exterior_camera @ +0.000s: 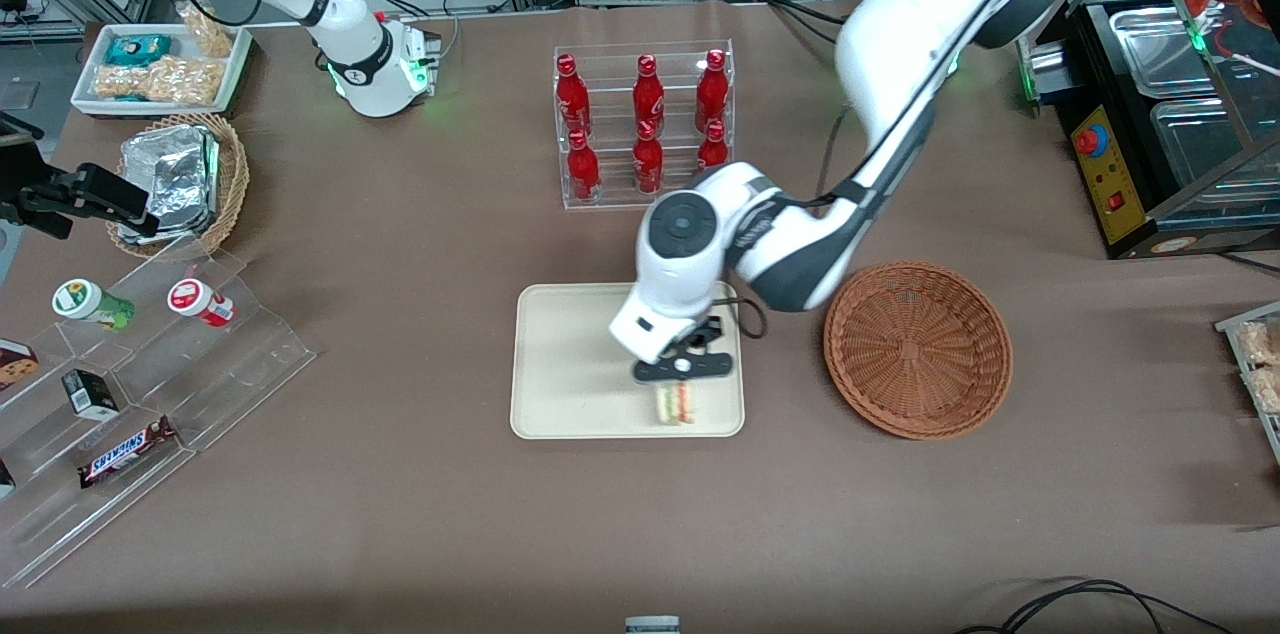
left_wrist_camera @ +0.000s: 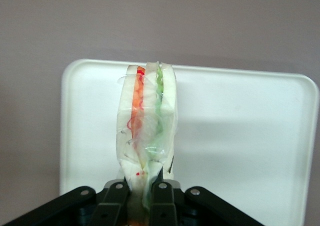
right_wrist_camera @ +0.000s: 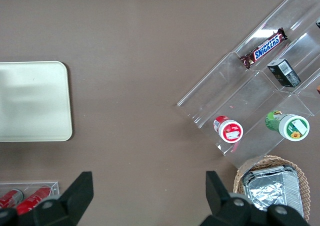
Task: Place sandwich from basket to tray
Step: 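Carry the sandwich with the left gripper over the cream tray, then lower the sandwich onto the tray and open the left gripper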
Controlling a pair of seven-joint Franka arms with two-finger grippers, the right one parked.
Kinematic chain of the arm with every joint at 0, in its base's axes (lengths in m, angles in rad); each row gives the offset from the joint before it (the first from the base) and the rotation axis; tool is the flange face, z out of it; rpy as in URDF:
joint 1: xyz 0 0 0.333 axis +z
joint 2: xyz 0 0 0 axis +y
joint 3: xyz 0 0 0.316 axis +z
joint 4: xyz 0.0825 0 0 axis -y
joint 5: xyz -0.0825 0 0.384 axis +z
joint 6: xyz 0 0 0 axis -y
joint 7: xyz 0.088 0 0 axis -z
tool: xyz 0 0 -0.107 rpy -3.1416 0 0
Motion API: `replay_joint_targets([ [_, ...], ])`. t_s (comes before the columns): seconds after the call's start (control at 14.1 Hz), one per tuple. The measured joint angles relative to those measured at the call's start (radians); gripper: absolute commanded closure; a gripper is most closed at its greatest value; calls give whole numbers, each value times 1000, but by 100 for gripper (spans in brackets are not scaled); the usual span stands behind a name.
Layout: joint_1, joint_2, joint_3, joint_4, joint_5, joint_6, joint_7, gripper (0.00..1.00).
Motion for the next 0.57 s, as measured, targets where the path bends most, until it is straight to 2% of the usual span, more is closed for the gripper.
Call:
replay_joint_targets([
  [0.42, -63, 66, 0, 35, 5, 28, 23, 98],
  [0.5, -68, 83, 0, 35, 7, 52, 30, 96],
  [0.57, -71, 101, 0, 35, 9, 75, 37, 81],
])
